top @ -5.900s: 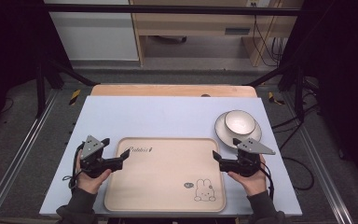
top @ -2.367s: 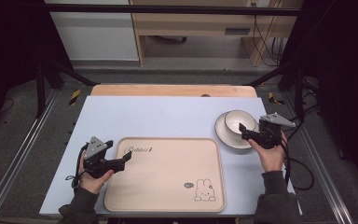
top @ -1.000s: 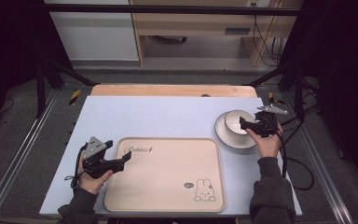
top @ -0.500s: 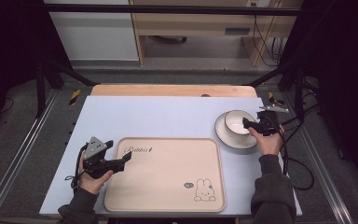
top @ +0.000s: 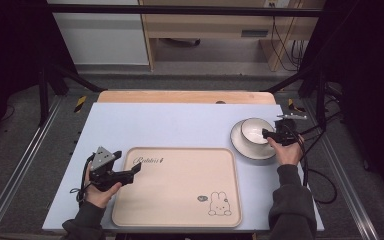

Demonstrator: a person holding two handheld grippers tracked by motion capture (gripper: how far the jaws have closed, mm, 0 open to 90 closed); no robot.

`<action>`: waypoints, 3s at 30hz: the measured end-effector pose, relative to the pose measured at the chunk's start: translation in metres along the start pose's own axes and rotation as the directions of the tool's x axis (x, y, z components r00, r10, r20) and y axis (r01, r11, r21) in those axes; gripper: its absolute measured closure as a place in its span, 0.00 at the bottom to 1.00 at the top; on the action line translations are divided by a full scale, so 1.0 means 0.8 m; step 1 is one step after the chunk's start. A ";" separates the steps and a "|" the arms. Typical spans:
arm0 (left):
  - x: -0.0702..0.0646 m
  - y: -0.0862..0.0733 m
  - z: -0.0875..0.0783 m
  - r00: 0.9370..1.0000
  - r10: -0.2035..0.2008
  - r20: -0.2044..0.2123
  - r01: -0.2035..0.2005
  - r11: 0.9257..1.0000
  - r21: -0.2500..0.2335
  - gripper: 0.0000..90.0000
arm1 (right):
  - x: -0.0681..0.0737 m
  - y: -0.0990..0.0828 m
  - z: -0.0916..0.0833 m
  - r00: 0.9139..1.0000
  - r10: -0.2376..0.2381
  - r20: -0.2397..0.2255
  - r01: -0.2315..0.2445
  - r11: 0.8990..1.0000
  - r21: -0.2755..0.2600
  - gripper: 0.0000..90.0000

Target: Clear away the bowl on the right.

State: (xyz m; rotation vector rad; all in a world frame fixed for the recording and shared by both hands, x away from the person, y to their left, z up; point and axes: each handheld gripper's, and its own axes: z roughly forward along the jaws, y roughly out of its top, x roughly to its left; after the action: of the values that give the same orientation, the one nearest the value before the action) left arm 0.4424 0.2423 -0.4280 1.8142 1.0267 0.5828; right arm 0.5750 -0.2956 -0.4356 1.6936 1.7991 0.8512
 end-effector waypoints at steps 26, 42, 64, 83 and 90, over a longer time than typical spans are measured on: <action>0.000 -0.002 0.002 1.000 0.001 -0.001 -0.001 1.000 0.011 0.17 | -0.006 0.000 0.021 0.997 0.062 -0.037 -0.056 0.990 0.132 0.84; 0.001 -0.002 0.004 1.000 0.002 -0.002 -0.002 1.000 0.017 0.17 | -0.011 0.003 0.020 0.981 0.185 -0.057 -0.175 0.973 0.151 0.89; 0.001 -0.001 0.003 1.000 0.000 -0.003 0.000 1.000 0.012 0.17 | -0.001 0.011 0.013 0.990 0.143 -0.011 -0.140 0.980 0.139 0.92; 0.002 -0.001 0.002 1.000 -0.002 -0.003 0.002 1.000 0.011 0.18 | -0.002 0.016 0.004 0.993 0.121 0.000 -0.120 0.985 0.127 0.92; 0.003 -0.001 0.001 1.000 -0.006 -0.003 0.006 1.000 0.009 0.18 | -0.005 0.017 0.001 0.993 0.117 0.003 -0.116 0.984 0.134 0.92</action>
State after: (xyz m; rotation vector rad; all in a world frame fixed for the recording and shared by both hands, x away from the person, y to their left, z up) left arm 0.4441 0.2437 -0.4291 1.8184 1.0381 0.5783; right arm 0.5848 -0.2991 -0.4260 1.8991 1.8110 0.7990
